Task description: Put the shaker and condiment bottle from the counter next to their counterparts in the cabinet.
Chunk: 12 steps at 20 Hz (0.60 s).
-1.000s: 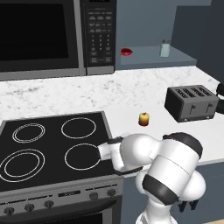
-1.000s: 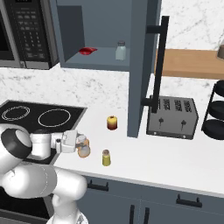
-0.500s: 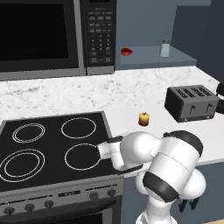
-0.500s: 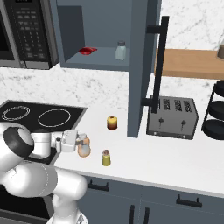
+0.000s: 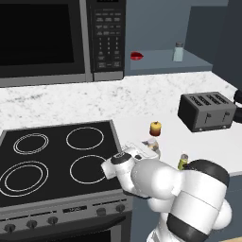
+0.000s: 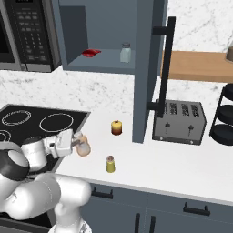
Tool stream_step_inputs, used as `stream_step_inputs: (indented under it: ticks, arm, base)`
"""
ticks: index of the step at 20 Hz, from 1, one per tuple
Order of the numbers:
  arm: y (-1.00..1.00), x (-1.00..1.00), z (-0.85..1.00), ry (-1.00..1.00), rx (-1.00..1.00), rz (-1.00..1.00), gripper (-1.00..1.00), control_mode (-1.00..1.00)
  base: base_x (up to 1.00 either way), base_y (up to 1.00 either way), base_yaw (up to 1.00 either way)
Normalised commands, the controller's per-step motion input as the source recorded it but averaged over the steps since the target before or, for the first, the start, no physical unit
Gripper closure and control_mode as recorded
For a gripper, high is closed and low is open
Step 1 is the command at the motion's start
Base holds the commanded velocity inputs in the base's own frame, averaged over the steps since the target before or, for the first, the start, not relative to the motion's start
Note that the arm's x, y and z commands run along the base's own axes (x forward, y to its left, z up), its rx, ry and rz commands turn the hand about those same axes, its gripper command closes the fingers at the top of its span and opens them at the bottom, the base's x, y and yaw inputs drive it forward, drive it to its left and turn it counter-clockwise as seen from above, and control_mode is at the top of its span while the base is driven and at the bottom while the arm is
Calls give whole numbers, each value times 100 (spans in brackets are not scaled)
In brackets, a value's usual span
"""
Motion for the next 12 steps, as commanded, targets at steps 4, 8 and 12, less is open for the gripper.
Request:
stream_step_inputs:
  ticks: [4, 8, 12]
  arm:
    - [0, -3, 37, -5, -3, 20, 100, -100]
    - [-7, -3, 42, -5, 24, 4, 100, -100]
    - [0, 0, 95, 0, 38, 42, 100, -100]
  base:
    - [0, 0, 0]
    - [0, 0, 0]
    - [0, 0, 0]
